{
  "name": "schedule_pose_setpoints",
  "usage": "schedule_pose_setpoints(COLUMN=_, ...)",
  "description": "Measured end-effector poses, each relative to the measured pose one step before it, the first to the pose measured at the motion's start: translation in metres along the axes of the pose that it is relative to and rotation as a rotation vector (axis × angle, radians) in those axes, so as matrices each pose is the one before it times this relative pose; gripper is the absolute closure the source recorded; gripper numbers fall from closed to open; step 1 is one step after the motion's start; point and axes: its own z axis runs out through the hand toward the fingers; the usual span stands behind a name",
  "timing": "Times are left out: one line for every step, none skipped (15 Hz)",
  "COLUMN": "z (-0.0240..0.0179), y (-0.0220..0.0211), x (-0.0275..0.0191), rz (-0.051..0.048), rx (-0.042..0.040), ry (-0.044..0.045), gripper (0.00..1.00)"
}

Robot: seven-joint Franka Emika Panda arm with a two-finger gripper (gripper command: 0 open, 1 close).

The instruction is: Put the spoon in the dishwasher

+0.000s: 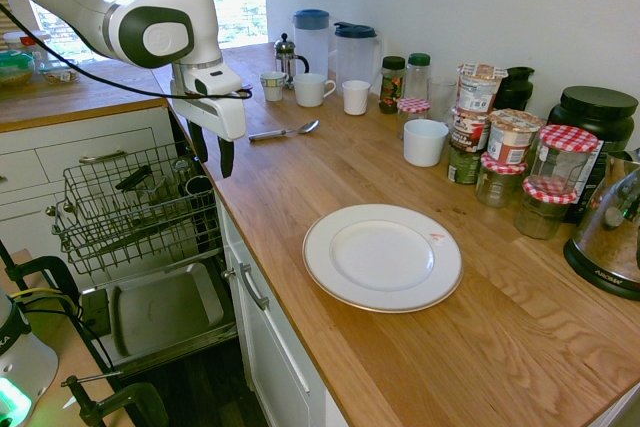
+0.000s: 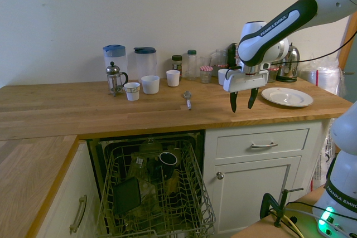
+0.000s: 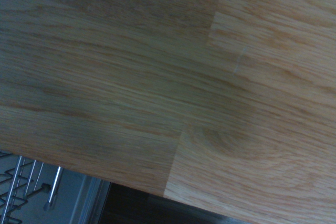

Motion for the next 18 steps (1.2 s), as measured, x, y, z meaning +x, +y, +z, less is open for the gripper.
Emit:
schedule_pose_setpoints(z=0.00063, y=0.00018, x=-0.00022, rz=0.00184, rx=-0.00173, ry=-0.00415, gripper=0.00)
schedule_pose_setpoints(z=0.00021, y=0.00011, x=-0.00025, rz=0.00404, rx=0.00018, ry=-0.00567, gripper=0.00)
schedule_pose_setpoints(z=-0.00151, y=-0.00152, x=0.00112, rz=0.00246, rx=0.00377, ry=0.00148, gripper=0.00)
schedule_pose_setpoints(z=-0.00325, y=-0.00351, x=0.00249, rz=0.00511, rx=0.00819, ry=0.00240, gripper=0.00)
schedule_pose_setpoints(z=-0.00480, y=-0.00633, x=0.00374, rz=0.01172, rx=0.01350, ry=0.00196, gripper=0.00)
schedule_pose_setpoints(z=-0.00524, y=-0.00915, x=0.00426, rz=0.01535, rx=0.01366, ry=0.00473, gripper=0.00)
schedule_pose_setpoints(z=-0.00253, y=-0.01086, x=0.00374, rz=0.01514, rx=0.01132, ry=0.00085, gripper=0.00)
schedule_pose_setpoints(z=0.00021, y=-0.01292, x=0.00301, rz=0.01618, rx=0.00987, ry=-0.00278, gripper=0.00)
schedule_pose_setpoints(z=0.00104, y=-0.01417, x=0.00338, rz=0.02030, rx=0.01008, ry=0.00088, gripper=0.00)
schedule_pose_setpoints(z=0.00131, y=-0.01535, x=0.00198, rz=0.02856, rx=0.00978, ry=0.00139, gripper=0.00)
schedule_pose_setpoints(z=-0.00015, y=-0.01711, x=0.00111, rz=0.03036, rx=0.00988, ry=0.00250, gripper=0.00)
schedule_pose_setpoints(z=-0.00038, y=-0.01729, x=0.00036, rz=0.02843, rx=0.00914, ry=0.00569, gripper=0.00)
schedule_pose_setpoints(z=0.00061, y=-0.01648, x=-0.00003, rz=0.02403, rx=0.00590, ry=0.01089, gripper=0.00)
schedule_pose_setpoints(z=0.00178, y=-0.01560, x=-0.00016, rz=0.01635, rx=0.00311, ry=0.01349, gripper=0.00)
schedule_pose_setpoints(z=0.00255, y=-0.01457, x=-0.00039, rz=0.01586, rx=0.00180, ry=0.00886, gripper=0.00)
schedule_pose_setpoints(z=0.00258, y=-0.01328, x=-0.00067, rz=0.01675, rx=-0.00157, ry=0.00499, gripper=0.00)
schedule_pose_setpoints(z=0.00245, y=-0.01244, x=0.00090, rz=0.01763, rx=0.00260, ry=0.00305, gripper=0.00)
schedule_pose_setpoints(z=0.00448, y=-0.01120, x=0.00212, rz=0.02293, rx=0.00662, ry=0.00248, gripper=0.00)
